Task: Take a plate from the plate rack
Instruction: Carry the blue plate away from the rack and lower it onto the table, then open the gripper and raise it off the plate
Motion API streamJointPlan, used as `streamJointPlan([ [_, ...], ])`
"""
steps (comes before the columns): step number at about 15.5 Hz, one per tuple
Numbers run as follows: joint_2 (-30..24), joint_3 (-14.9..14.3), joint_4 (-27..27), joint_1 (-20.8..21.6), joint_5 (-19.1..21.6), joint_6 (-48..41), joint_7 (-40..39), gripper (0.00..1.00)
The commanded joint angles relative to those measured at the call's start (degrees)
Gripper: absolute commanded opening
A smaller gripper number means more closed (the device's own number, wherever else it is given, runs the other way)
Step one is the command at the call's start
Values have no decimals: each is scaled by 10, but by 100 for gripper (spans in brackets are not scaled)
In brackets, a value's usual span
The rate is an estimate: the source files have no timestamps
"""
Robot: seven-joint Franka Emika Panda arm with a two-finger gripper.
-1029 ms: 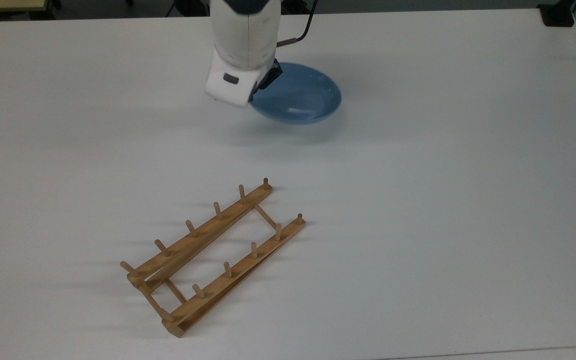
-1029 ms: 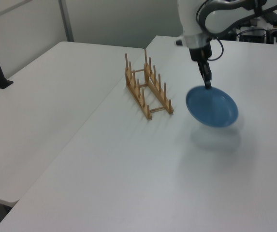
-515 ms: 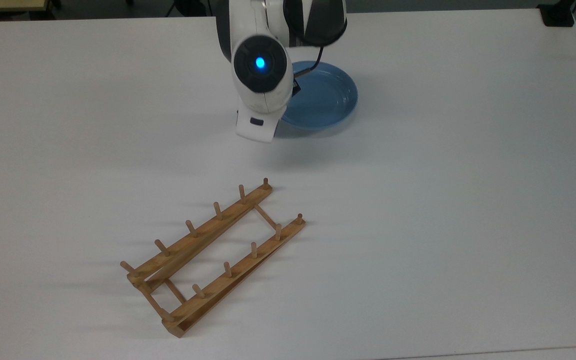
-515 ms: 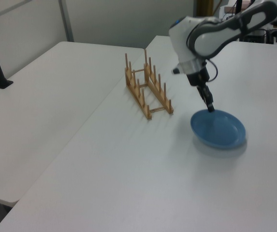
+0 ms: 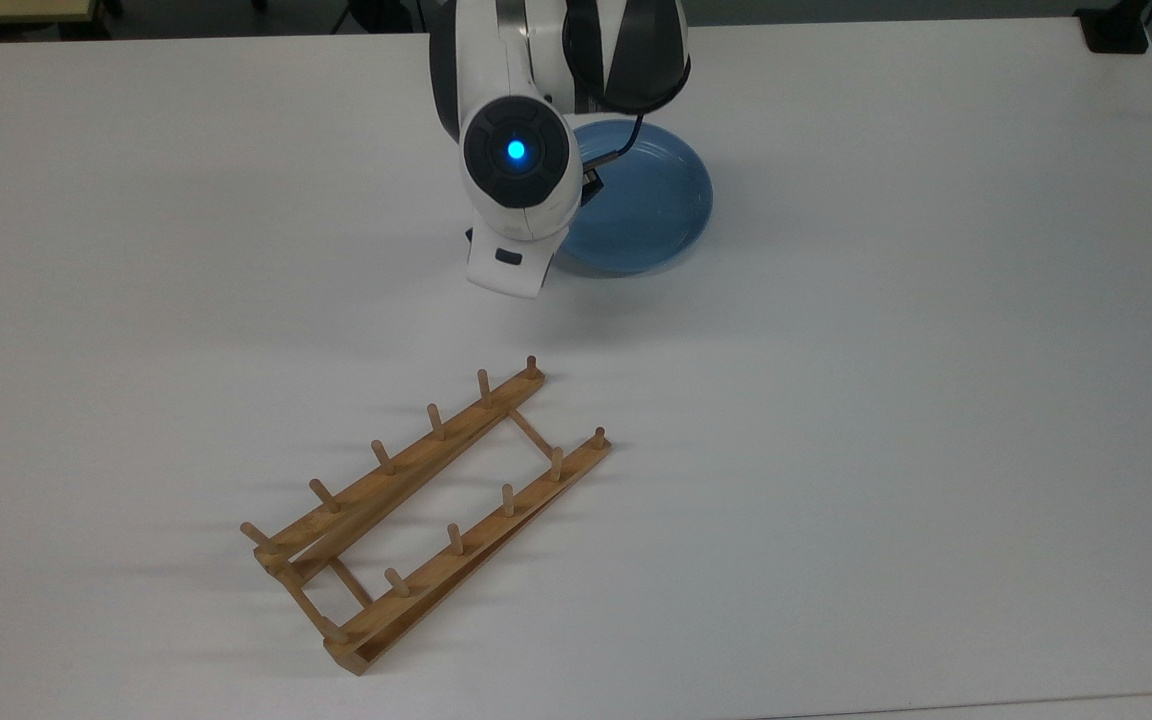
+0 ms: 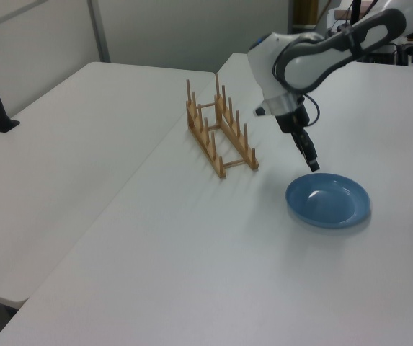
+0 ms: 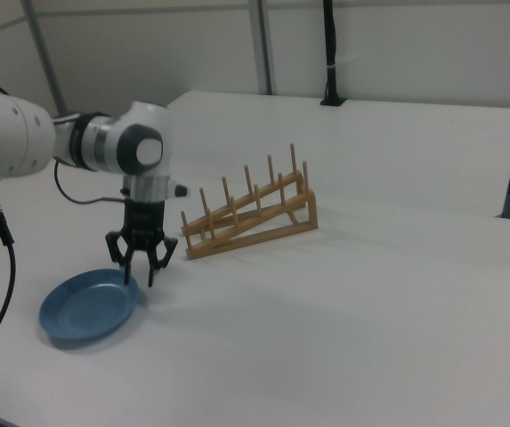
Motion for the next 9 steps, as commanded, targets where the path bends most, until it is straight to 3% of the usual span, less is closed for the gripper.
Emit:
streamJointPlan([
  [1, -57, -6, 14, 12, -35, -26, 84, 100],
  [4, -114, -8, 14, 20, -67, -25, 174, 100],
  [9, -225, -37, 7, 25, -60, -26, 284, 100],
])
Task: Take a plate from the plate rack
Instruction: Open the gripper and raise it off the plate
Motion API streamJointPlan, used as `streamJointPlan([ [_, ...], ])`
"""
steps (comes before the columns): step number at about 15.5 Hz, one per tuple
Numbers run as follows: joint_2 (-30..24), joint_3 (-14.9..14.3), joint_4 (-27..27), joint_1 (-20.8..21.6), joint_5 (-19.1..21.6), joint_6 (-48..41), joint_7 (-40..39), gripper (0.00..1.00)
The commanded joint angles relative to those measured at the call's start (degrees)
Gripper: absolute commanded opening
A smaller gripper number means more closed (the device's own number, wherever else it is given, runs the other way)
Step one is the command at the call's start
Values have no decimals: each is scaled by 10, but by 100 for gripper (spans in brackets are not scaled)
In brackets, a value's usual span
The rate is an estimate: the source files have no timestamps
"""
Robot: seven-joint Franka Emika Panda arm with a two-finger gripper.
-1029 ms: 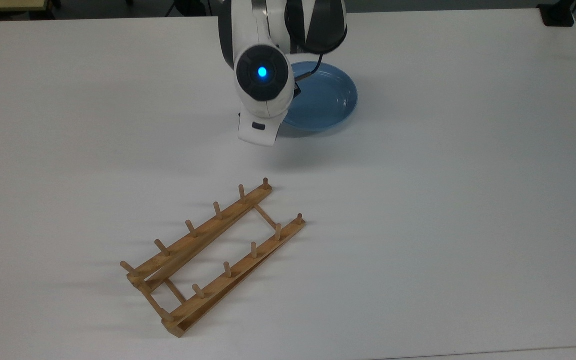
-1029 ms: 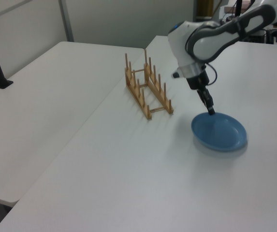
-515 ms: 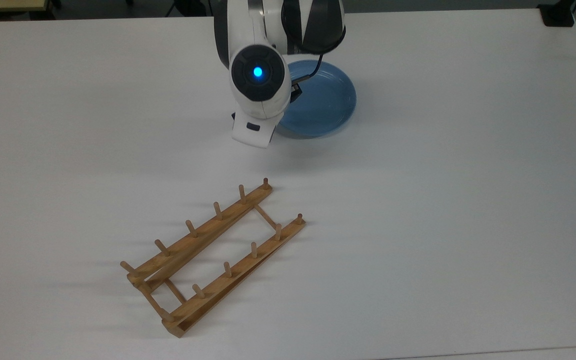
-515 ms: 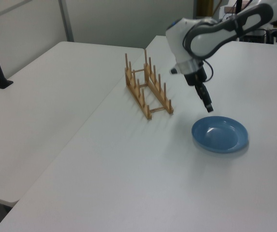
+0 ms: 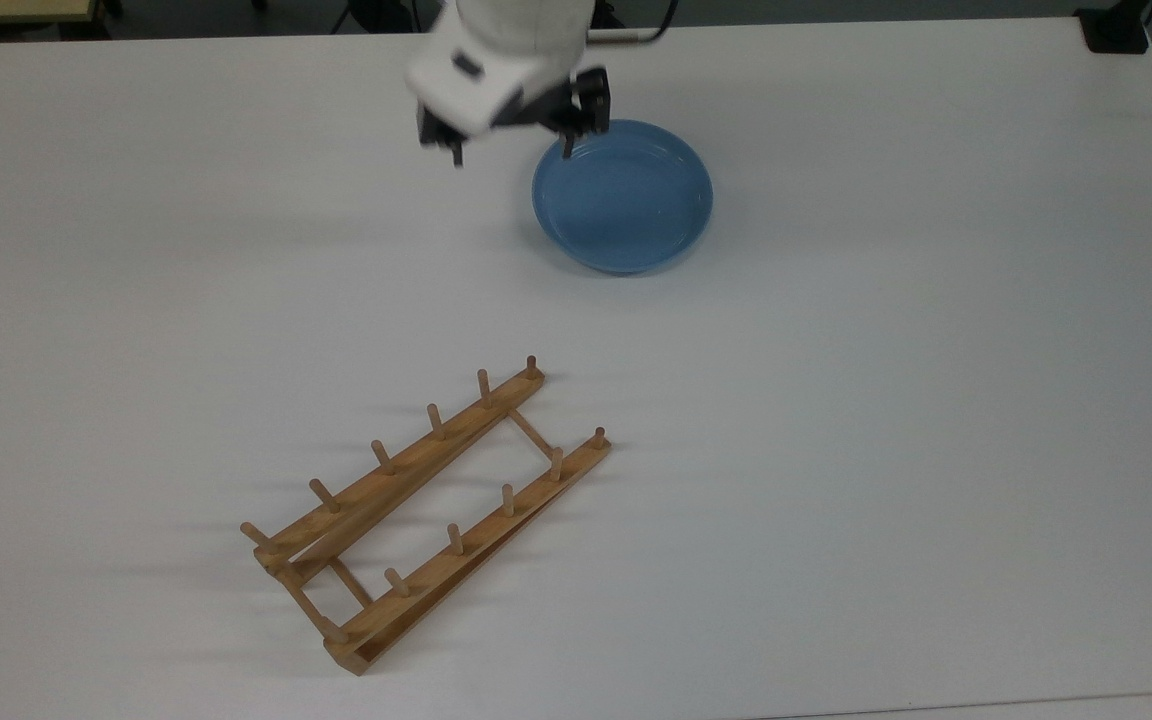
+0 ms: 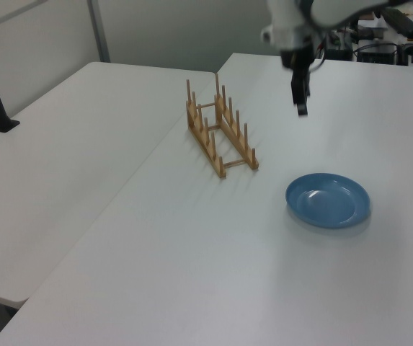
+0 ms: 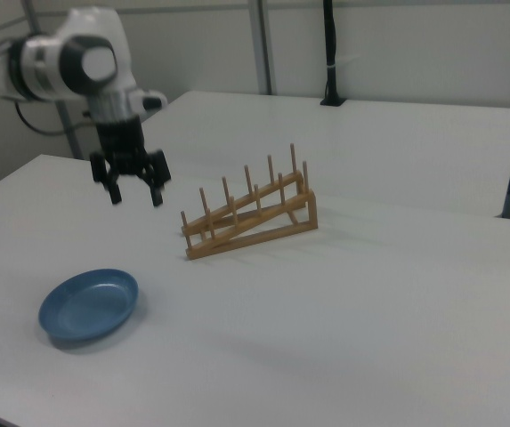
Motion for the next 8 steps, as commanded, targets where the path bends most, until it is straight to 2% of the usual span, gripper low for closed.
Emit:
streamJointPlan([
  [1, -92, -35, -37, 16, 2, -12, 48, 100],
  [4, -110, -51, -44, 16, 2, -10, 52, 100],
  [8, -109, -51, -41, 11, 2, -14, 52, 100],
])
